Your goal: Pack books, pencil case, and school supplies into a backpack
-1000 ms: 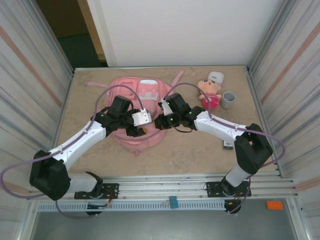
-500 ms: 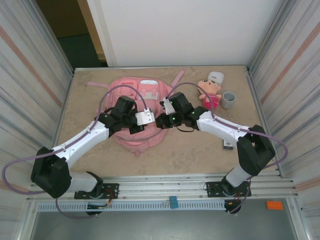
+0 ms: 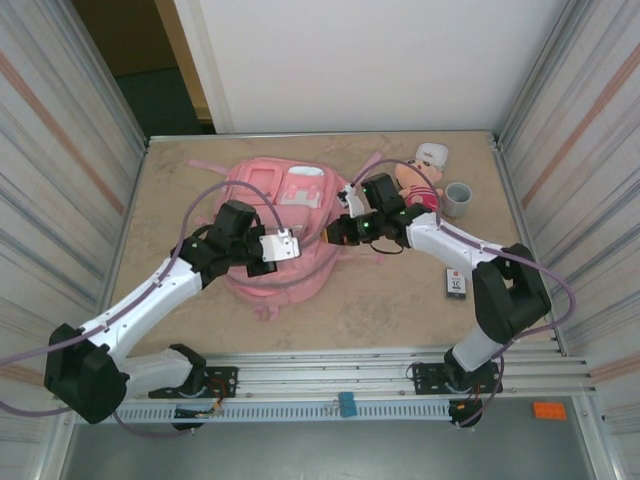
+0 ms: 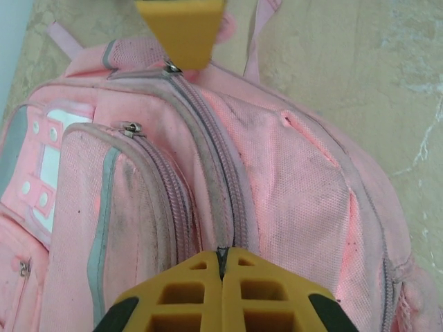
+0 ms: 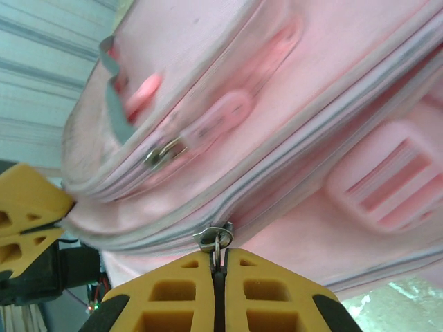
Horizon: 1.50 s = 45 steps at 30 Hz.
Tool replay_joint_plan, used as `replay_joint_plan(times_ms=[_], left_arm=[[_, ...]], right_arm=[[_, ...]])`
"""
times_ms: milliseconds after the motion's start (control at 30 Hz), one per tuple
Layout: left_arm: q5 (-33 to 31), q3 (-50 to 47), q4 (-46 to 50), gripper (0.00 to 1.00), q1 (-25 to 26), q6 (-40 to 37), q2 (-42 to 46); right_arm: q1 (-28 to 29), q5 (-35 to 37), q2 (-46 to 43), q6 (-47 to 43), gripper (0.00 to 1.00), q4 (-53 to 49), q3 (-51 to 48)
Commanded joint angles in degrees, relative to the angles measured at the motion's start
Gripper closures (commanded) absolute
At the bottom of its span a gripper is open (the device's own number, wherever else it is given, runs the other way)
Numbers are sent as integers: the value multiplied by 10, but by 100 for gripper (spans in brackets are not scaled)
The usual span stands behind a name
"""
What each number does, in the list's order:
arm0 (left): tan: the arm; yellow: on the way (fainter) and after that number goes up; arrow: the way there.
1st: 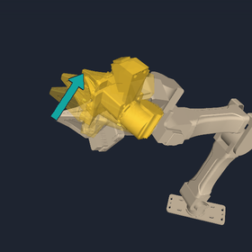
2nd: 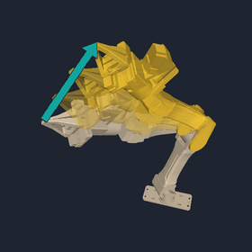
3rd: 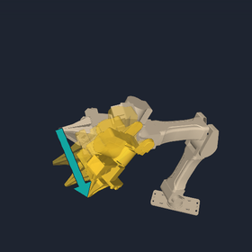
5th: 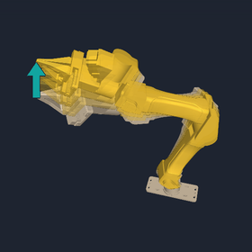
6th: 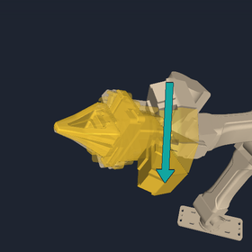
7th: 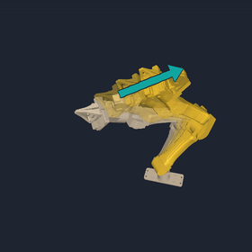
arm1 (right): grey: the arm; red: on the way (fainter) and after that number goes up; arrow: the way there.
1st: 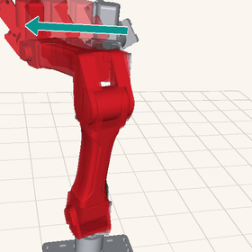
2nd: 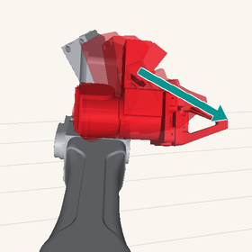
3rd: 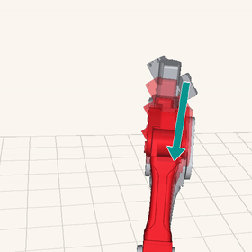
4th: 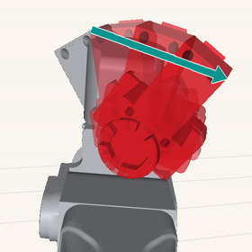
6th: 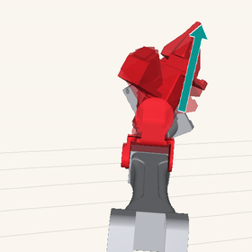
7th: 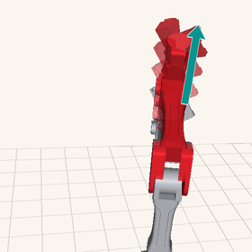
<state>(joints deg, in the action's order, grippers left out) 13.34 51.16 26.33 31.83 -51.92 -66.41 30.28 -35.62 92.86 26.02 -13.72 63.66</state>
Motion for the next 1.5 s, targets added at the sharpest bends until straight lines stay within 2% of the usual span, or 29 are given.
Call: replay_joint_plan(times_ms=[0, 100, 333, 367, 400, 433, 467, 500, 633, 800, 1133, 1233, 1467], left_arm=[[-23, -9, 86, 100, -14, -21, 34], [-10, -13, 84, 100, -14, -20, 45], [5, -8, 80, 100, -9, 5, 61], [6, -7, 78, 100, -8, 10, 62], [5, -6, 76, 93, -9, 18, 64], [2, -4, 73, 76, -8, 26, 66], [0, -3, 74, 65, -9, 31, 68], [-3, -1, 74, 59, -8, 35, 72], [-12, -5, 64, 44, -19, 41, 81], [-25, -4, 57, 35, -31, 38, 47], [-54, 30, 31, 34, -54, 16, -56], [-47, 39, 27, 41, -71, 23, -71], [22, 33, 9, 75, -85, 36, -47]], right_arm=[[-51, 69, 22, -3, 100, -17, 40], [-67, 94, 46, 10, 100, -10, 58], [-72, 65, 67, 37, 100, 57, 57], [-70, 57, 59, 48, 93, 77, 48], [-67, 62, 46, 65, 80, 105, 29], [-62, 75, 29, 82, 69, 139, 5], [-57, 85, 12, 93, 62, 161, -17], [-51, 97, -7, 105, 57, 178, -38], [-19, 143, -82, 104, 55, 193, -98], [37, 231, -158, 75, 53, 206, -158], [96, 284, -183, 15, 52, 250, -184], [98, 274, -187, 13, 51, 263, -188], [112, 298, -203, -9, 49, 277, -202]])
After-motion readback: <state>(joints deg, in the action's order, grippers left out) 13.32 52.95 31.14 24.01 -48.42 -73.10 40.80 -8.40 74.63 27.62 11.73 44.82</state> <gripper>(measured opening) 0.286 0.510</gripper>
